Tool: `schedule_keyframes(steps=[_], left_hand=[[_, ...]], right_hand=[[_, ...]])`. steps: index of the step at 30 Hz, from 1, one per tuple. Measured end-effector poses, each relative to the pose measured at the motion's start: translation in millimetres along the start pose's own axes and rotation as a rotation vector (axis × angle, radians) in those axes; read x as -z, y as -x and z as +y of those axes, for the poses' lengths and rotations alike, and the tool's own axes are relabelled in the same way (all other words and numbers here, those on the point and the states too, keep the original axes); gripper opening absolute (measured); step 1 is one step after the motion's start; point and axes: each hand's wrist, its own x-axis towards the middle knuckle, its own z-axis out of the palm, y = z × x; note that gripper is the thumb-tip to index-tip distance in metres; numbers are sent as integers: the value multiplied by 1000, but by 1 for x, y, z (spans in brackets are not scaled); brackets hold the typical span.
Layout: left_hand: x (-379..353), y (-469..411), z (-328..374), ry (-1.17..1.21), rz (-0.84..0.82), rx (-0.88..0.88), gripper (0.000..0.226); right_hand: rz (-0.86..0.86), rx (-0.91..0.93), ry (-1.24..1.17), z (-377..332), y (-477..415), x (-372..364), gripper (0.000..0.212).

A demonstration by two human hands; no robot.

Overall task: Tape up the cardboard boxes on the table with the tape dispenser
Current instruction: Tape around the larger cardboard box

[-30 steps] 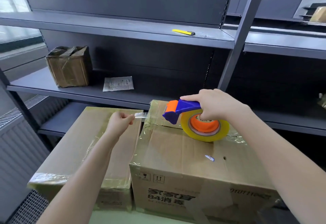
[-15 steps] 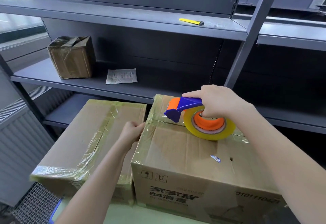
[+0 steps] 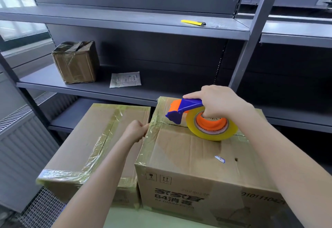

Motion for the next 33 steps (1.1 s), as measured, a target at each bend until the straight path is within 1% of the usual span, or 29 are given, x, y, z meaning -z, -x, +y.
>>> schedule_keyframes(steps=[4,8,10,11,13,14,15,17,18,19,21,24,25,27,29,33], left_hand=[[3,5,8,-134,45,-23,57],[4,7,8,-192,93,-50,55],[2,5,1,-121,122,-55,46],[0,7,-1,-49,132,-64,37],[-3,12,0,49,160,-127,20],[-2,14,3,80,163,-150,16],[0,17,6,124,150,-155,16],[10,25,17,224,35,-123,19],[13,30,24,215,-13,-132,23],[15,35,32,151,-24,-170,24],[9,46,46,-72,29,-292,23],[-14,57,49,-470,-25,-437,47],[-22,60,46,-593,-8,-477,54],[-32,65,40,-764,94,-508,65],[-35,68,37,-826,137,-511,72],[-34,67,40,-838,113,-494,76]], right_hand=[[2,3,1,1,0,0,72],[-9,-3,7,1,1,1,73],[-14,-4,6,1,2,2,73],[-14,-3,8,1,3,2,73],[-9,-3,15,1,3,2,73],[-5,-3,21,1,4,2,73],[-1,-2,31,1,4,1,72],[9,3,57,0,5,1,71],[14,8,72,0,5,2,70],[16,13,86,0,5,3,70],[12,20,110,0,5,5,70],[17,22,153,-1,5,8,71],[28,28,165,-3,5,8,72],[55,52,173,-7,5,7,74],[60,82,161,-7,4,7,73],[11,107,154,0,4,8,69]])
